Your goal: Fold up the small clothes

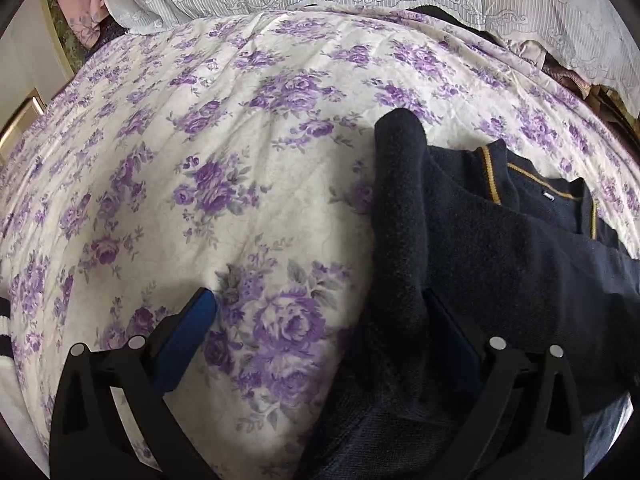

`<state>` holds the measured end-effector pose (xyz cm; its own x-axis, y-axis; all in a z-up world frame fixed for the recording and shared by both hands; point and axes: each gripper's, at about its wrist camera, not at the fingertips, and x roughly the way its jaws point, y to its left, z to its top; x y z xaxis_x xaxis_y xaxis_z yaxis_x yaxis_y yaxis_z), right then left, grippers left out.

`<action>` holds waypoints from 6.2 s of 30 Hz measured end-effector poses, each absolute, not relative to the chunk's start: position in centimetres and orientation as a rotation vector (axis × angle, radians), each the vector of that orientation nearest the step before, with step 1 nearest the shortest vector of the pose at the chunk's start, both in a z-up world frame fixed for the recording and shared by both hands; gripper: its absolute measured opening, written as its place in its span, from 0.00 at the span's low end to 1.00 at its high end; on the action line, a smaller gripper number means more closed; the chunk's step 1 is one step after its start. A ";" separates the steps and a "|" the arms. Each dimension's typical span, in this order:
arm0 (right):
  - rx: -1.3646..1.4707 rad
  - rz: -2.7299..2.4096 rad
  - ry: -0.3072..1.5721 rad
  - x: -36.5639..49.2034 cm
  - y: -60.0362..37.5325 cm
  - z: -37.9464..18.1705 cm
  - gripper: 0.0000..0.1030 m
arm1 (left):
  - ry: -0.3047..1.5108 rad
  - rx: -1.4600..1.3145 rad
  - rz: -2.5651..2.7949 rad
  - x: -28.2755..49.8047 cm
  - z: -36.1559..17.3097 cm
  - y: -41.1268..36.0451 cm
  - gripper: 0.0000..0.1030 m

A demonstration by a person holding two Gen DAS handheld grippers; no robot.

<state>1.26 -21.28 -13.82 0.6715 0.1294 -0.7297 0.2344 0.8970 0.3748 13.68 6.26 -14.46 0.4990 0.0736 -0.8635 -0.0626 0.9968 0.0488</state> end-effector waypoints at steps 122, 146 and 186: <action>0.391 0.134 0.825 -10.1 -24.1 -15.2 0.34 | 0.980 0.130 -0.108 -0.9 -14.8 4.8 0.96; 0.488 0.344 0.840 -19.9 -24.3 -16.3 0.44 | 1.063 -0.215 -0.529 -8.4 -15.2 8.9 0.95; 0.644 0.478 0.724 -18.8 -25.6 -12.4 0.09 | 0.927 -0.171 -0.513 -9.1 -10.8 8.6 0.13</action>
